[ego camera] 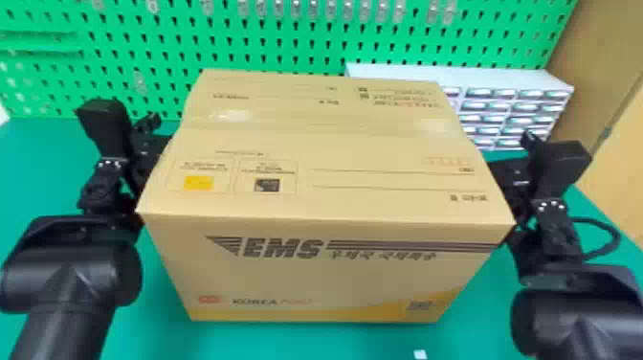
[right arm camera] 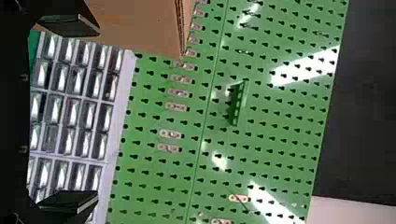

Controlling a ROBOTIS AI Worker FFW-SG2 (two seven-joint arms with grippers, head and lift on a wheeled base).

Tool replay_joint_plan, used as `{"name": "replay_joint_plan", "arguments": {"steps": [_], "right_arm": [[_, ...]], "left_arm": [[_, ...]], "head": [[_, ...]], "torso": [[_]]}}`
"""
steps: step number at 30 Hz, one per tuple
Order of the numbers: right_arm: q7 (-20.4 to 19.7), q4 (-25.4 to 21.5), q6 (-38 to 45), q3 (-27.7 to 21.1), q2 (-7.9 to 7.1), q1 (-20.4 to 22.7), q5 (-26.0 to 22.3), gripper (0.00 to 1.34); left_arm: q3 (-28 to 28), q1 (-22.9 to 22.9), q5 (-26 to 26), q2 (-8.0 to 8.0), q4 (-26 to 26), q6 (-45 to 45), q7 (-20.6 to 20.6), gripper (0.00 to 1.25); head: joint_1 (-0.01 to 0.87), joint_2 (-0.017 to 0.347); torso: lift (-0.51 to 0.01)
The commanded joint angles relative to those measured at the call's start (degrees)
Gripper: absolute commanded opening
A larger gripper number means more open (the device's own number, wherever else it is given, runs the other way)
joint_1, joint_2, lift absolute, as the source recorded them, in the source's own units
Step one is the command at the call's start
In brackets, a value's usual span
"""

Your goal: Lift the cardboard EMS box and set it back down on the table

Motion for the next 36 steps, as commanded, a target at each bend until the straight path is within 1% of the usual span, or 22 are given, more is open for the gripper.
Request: {"name": "replay_joint_plan", "arguments": {"steps": [1, 36], "right_arm": [[0.01, -0.34, 0.0, 0.16, -0.08, -0.52, 0.0, 1.26], [0.01, -0.52, 0.96, -0.02, -0.26, -0.69, 0.26, 1.26]], "left_arm": [[0.03, -0.45, -0.06, -0.01, -0.48, -0.06, -2.3, 0.76], [0.12, -0.27, -0.23, -0.01, -0.66, -0.06, -2.3, 0.76]], "head": [[0.678, -0.014], [0.678, -0.014]], "torso": [[-0.098], [-0.098]]}}
